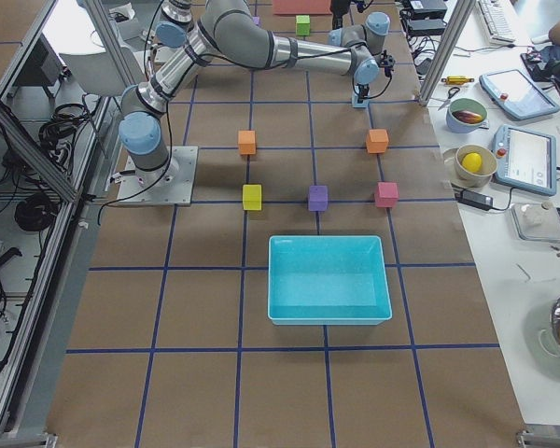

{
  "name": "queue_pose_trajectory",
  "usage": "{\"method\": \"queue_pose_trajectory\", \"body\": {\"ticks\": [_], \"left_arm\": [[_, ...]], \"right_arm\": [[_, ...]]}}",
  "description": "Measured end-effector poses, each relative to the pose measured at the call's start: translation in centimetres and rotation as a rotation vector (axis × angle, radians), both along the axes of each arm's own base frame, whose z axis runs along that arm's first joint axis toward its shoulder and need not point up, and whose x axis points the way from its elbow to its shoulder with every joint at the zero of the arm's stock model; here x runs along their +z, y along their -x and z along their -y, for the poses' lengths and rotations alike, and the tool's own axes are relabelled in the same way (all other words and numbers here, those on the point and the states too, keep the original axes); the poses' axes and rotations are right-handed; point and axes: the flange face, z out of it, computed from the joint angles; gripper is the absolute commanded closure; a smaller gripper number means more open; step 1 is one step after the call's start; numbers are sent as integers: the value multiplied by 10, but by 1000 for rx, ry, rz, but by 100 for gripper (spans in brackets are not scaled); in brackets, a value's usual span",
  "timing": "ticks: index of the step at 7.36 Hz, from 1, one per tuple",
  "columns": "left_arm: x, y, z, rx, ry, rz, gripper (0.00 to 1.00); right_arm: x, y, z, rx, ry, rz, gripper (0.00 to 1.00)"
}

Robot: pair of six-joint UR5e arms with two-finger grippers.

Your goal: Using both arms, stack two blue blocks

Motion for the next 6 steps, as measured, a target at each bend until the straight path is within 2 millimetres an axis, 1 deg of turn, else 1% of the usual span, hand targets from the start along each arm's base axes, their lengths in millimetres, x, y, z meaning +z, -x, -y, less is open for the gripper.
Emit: {"method": "queue_pose_trajectory", "body": {"ticks": [1,2,3,4,5,6], "left_arm": [[6,1,7,0,0,0,98],[10,6,12,1,5,0,98],[14,16,18,7,14,1,98],[17,30,24,19,24,4,97],[19,44,32,30,33,7,98],[19,57,39,35,38,7,97]], "right_arm": [[4,0,0,-1,4,1,0],[13,2,-1,-2,8,-1,0],[32,7,-5,-3,1,-8,0],[61,16,-13,-2,-16,-19,0],[94,32,-23,-8,-40,-28,0],[122,54,-31,-27,-69,-35,0]]}}
